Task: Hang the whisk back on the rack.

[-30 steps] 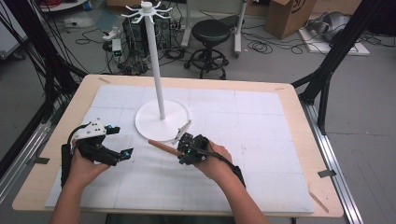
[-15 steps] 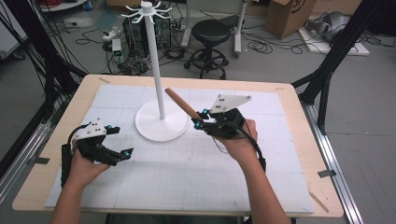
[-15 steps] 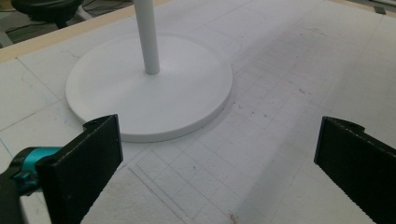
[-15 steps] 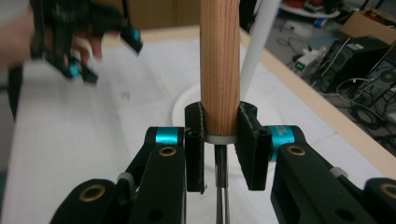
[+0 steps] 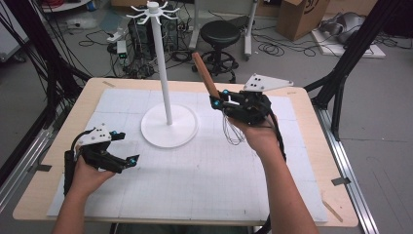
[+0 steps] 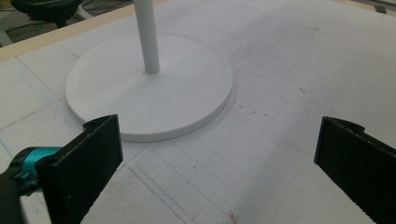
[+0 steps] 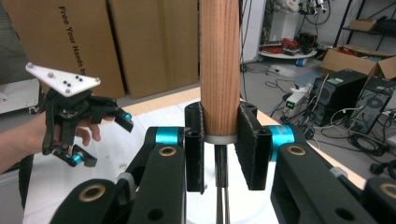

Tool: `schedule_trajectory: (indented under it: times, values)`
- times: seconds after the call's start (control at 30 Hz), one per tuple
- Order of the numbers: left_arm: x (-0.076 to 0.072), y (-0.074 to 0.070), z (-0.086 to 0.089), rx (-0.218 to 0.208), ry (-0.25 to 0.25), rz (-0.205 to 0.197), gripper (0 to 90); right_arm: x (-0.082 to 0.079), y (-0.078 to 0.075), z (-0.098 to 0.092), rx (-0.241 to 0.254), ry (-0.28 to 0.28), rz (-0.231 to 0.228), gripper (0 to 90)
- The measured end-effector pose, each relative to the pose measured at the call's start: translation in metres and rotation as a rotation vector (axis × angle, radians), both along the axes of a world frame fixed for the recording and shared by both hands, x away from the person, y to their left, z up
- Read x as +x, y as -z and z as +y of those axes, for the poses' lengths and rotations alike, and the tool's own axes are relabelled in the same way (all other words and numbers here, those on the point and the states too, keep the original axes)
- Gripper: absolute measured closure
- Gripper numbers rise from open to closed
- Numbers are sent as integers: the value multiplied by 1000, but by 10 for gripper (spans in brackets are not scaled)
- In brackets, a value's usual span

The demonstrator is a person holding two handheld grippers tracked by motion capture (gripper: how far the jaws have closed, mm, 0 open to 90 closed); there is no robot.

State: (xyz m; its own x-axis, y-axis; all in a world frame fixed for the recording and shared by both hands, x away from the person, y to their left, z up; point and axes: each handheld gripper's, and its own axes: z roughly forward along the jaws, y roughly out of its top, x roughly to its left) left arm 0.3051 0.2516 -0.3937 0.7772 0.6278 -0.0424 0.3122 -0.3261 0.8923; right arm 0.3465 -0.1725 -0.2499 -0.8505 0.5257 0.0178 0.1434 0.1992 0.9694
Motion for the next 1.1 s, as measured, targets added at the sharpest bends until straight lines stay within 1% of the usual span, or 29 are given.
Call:
schedule_trajectory:
  times: [0.1,0.17,0.23,0.27,0.33,0.37,0.47,0.53,0.6,0.63,0.7,0.77,0.9,1.0,1.1]
  values:
    - [1,1,0,11,3,6,16,6,-10,-2,6,-3,5,748]
    - [1,1,-1,12,7,6,17,10,-18,-2,0,0,-6,748]
    - [0,1,-2,12,6,9,16,15,-27,-1,-3,-9,-7,748]
    - [1,2,-2,19,9,7,16,17,-31,1,-5,-12,-7,748]
    - [1,2,-2,12,8,7,16,22,-39,3,-17,-16,-5,748]
    - [1,1,-2,11,5,4,16,24,-42,5,-20,-15,-12,748]
    - [0,1,-1,1,3,6,16,32,-51,9,-8,-26,-10,748]
    - [1,1,-1,9,7,6,16,37,-55,12,-7,-36,-10,748]
    - [1,2,-1,6,6,6,16,41,-58,15,-3,-59,-13,748]
    - [1,1,-1,7,8,4,16,43,-59,16,-7,-64,-17,748]
    - [0,1,-1,5,9,3,17,47,-60,19,-11,-67,-10,748]
    - [0,1,0,-1,6,2,16,49,-60,22,-28,-58,-8,748]
    - [1,1,1,-6,4,2,17,51,-60,23,-18,-46,-14,748]
    - [0,1,0,1,7,3,16,54,-59,23,-24,-26,-14,748]
    - [0,1,0,2,11,0,16,56,-59,22,-18,-3,-11,748]
